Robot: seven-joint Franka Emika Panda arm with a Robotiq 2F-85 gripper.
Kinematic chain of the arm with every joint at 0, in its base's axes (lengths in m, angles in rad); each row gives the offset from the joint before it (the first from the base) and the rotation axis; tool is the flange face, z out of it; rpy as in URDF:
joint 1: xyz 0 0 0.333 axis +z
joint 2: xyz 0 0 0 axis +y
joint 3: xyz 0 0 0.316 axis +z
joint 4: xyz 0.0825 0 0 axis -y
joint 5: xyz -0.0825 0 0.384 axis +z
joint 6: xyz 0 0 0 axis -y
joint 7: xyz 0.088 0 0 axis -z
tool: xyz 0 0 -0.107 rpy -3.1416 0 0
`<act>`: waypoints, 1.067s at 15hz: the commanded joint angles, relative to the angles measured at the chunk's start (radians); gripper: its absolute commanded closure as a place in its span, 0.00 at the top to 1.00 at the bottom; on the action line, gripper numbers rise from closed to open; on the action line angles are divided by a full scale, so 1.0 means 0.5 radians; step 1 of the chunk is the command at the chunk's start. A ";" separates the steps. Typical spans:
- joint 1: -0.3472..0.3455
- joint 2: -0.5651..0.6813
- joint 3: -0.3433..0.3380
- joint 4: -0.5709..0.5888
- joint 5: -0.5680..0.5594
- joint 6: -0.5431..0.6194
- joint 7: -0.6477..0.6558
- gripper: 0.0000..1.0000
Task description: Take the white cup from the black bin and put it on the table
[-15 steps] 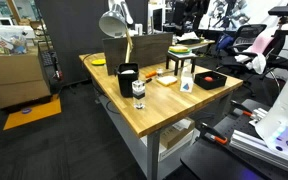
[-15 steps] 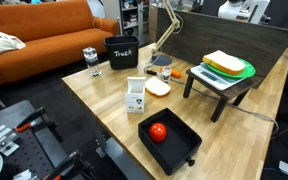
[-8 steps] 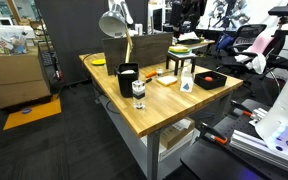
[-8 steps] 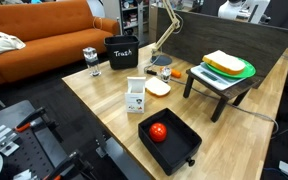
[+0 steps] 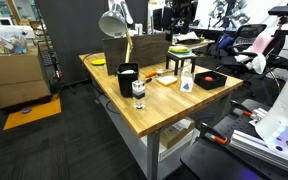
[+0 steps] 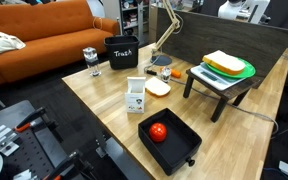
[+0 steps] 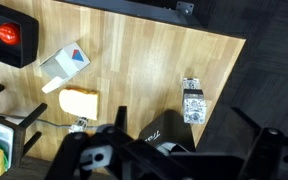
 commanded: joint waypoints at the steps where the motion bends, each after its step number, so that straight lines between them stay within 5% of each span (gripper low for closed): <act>1: 0.028 0.006 -0.025 0.004 -0.020 -0.005 0.015 1.00; 6: -0.011 0.256 0.022 0.142 -0.059 0.090 0.049 1.00; 13: -0.073 0.891 -0.083 0.534 -0.086 0.278 0.122 1.00; 16: -0.030 0.911 -0.146 0.532 -0.094 0.307 0.099 1.00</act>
